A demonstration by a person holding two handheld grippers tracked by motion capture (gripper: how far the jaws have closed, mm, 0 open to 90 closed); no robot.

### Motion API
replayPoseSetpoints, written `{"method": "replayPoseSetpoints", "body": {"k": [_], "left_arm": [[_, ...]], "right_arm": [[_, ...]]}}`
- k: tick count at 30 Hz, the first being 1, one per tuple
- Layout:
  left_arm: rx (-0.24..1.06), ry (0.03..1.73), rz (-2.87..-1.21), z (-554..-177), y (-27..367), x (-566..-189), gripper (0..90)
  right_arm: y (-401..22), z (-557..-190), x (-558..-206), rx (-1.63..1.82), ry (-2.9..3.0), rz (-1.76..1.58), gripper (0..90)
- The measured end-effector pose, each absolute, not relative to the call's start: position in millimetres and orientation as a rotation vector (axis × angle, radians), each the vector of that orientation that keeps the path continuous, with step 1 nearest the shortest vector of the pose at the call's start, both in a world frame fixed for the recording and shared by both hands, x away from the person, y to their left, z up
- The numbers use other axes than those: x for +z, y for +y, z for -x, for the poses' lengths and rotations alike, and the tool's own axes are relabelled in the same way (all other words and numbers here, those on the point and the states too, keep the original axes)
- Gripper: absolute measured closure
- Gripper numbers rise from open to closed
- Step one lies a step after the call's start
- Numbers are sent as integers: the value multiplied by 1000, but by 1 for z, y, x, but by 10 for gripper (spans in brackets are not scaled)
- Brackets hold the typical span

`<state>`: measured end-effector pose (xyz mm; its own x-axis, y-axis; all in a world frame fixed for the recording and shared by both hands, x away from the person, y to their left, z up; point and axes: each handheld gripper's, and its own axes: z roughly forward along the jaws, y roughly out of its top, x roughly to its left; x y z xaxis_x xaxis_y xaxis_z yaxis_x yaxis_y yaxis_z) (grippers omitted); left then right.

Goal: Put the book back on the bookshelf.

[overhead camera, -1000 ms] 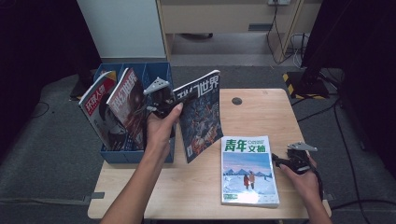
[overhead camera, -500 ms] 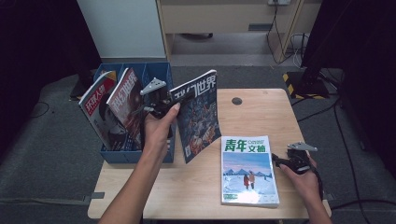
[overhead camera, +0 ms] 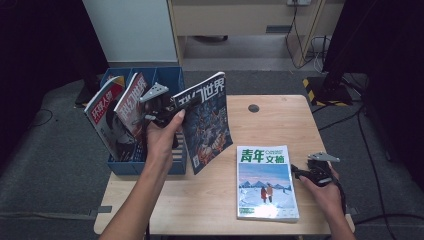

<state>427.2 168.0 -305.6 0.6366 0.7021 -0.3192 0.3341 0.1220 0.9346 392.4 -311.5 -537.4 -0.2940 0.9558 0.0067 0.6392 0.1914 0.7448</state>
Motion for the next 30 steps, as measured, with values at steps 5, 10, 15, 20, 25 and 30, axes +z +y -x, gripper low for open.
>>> {"method": "replayPoseSetpoints", "body": {"k": [5, 10, 15, 20, 25, 30], "left_arm": [[350, 924, -1463, -422, 182, -302, 820], [369, 934, -1446, -417, 199, -299, 819], [392, 944, -1431, -410, 215, -293, 820], [411, 947, -1419, -404, 228, -287, 819], [426, 956, -1409, -399, 241, -285, 819], [437, 968, -1412, -398, 251, -284, 820]], "right_arm": [[-311, -392, -537, 903, 2008, -1489, 271], [-312, -392, -537, 903, 2008, -1488, 271], [-312, -392, -537, 903, 2008, -1488, 271], [-311, -392, -537, 903, 2008, -1488, 271], [-311, -392, -537, 903, 2008, -1488, 270], [-311, -392, -537, 902, 2008, -1488, 271]]}}
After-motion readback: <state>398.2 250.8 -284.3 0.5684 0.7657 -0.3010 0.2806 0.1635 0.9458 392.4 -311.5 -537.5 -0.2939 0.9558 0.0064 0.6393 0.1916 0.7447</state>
